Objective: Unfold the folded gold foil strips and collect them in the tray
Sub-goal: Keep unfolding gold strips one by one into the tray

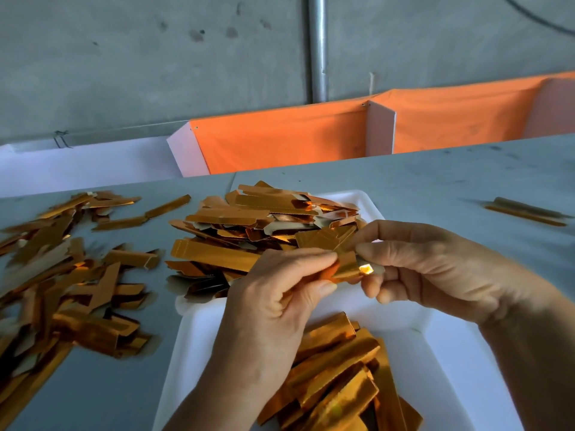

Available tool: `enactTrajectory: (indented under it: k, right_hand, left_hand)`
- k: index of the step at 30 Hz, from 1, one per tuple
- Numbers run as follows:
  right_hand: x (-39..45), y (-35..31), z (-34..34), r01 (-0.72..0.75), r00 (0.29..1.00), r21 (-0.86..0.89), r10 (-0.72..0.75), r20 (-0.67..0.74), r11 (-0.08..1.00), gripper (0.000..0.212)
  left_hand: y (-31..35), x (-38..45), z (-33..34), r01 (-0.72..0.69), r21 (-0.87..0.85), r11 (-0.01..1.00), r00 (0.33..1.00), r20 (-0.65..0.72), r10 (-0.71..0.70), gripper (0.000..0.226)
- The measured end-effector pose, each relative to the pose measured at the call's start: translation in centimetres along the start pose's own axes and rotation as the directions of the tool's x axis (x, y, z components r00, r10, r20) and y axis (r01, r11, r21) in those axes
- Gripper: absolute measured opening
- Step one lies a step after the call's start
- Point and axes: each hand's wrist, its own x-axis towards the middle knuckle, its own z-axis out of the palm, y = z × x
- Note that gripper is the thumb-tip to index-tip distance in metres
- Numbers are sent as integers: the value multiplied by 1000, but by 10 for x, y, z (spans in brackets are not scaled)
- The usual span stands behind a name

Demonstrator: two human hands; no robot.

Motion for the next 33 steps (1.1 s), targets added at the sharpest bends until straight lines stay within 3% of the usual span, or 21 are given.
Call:
enactTrajectory:
  k: [3, 5, 8, 12, 18, 20, 26, 30, 33]
  right_hand:
    - [-1, -2, 0, 55, 998, 10, -54, -15, 998, 11]
    - [0, -2, 0, 64, 998, 36, -64, -4, 997, 9]
    - [0, -2, -1, 62, 998, 76, -63, 17, 995, 2]
    - [1, 0, -1, 47, 999, 147, -49, 13, 988, 18]
    - [2, 1, 1, 19, 1000, 183, -19, -1, 983, 14]
    - [2, 1, 1, 18, 1000, 159, -21, 17, 987, 11]
    - [3, 2, -2, 47, 996, 61, -52, 77, 997, 31]
    - [3, 0, 4, 87, 996, -24, -86, 14, 996, 6]
    - [3, 0, 9, 138, 985, -208, -156, -71, 968, 3]
  left_hand:
    - [1, -1, -1, 152, -149, 977, 988, 22, -150, 29]
    - [0, -1, -2, 178, -187, 966, 984, 41, -173, 31]
    - [2, 0, -4, 142, -143, 979, 990, 48, -136, 29]
    - [2, 1, -3, 68, -166, 984, 998, 17, -66, 25]
    - [2, 1, -3, 64, -176, 982, 998, 14, -62, 26]
    - [2, 1, -3, 64, -179, 982, 998, 21, -61, 26]
    - [1, 1, -5, 58, -165, 985, 997, 53, -50, 25]
    - [2, 0, -6, 84, -177, 981, 994, 83, -70, 25]
    - [1, -1, -5, 111, -164, 980, 990, 100, -95, 28]
